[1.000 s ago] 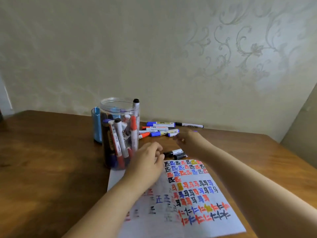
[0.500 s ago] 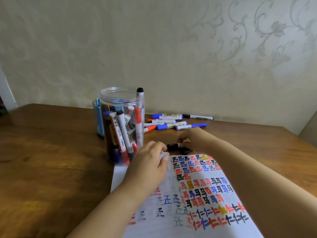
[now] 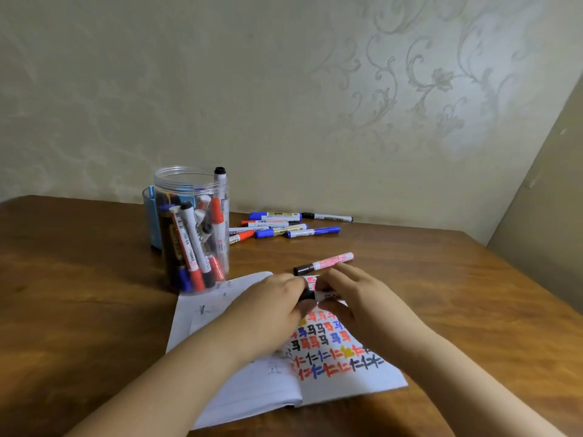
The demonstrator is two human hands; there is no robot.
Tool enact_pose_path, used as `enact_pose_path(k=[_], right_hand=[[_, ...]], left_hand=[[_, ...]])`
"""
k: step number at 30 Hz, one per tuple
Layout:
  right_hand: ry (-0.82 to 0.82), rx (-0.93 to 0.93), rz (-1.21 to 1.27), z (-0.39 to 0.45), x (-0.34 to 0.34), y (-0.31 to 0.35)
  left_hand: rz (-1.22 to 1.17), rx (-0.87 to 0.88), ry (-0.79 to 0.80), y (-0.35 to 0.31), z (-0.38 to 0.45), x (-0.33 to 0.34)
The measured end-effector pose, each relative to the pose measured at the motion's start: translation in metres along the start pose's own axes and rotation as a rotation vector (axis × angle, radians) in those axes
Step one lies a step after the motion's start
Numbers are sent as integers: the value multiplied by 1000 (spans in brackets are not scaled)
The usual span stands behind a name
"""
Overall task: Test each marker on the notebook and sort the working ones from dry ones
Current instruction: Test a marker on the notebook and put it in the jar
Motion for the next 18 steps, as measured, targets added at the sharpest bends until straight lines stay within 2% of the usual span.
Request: enact_pose_path(k=[2, 5, 8, 11, 18], right_hand=[[-25, -18, -63, -14, 1, 4], [-96, -65, -171, -30, 14, 8], [-88, -97, -230, -40, 30, 14], [-85, -109, -295, -48, 36, 21], [-86, -91, -255, -50, 34, 31]], left_hand=[[7, 9, 73, -5, -3, 7], [-14, 20, 86, -11, -11, 18], [-28, 42, 82, -10, -20, 25], [-67, 93, 144, -3, -29, 27], [-153, 106, 254, 11, -31, 27]])
Point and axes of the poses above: each hand's wrist, its own z-axis towards the middle knuckle, its own x-axis out of the palm, y = z × x, the point moved 2 cm from there along z, towards the middle knuckle, and after that the axes turned 10 degrees about -z, right-handed, at the moved point
